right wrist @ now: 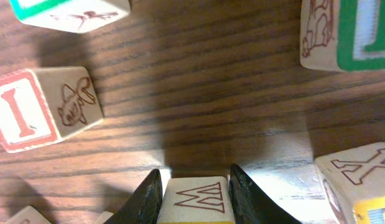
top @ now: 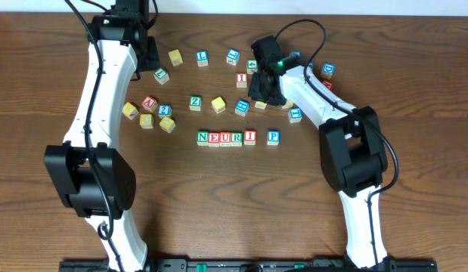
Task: Spell out NEURIPS
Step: 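Carry the yellow block to the right of the P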
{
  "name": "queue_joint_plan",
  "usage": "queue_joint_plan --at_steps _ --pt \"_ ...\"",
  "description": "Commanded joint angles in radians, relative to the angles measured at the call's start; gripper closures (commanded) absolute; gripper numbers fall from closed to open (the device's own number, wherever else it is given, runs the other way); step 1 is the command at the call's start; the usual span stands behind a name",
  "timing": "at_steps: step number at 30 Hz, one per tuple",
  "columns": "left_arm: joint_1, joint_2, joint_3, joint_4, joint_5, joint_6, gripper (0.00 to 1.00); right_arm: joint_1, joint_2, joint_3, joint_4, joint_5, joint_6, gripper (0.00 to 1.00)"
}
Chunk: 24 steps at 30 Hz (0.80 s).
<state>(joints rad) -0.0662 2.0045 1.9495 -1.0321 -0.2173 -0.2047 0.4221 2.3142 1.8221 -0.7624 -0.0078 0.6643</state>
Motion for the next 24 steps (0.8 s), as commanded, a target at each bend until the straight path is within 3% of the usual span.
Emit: queue_joint_plan --at_steps 1,13,24 --pt "0.004 -0.032 0.023 -0.003 -0.024 0.013 0.52 0.007 0.006 0.003 -0.008 0.005 -0.054 0.72" --pt "0.004 -0.032 0.023 -0.003 -0.024 0.013 0.52 -0.006 -0.112 0.061 -0.143 -0.002 -0.180 0.74" --pt "0.004 -0.032 0.023 -0.002 -0.024 0.013 0.53 -0.006 -0.414 0.068 -0.497 0.042 -0.306 0.75"
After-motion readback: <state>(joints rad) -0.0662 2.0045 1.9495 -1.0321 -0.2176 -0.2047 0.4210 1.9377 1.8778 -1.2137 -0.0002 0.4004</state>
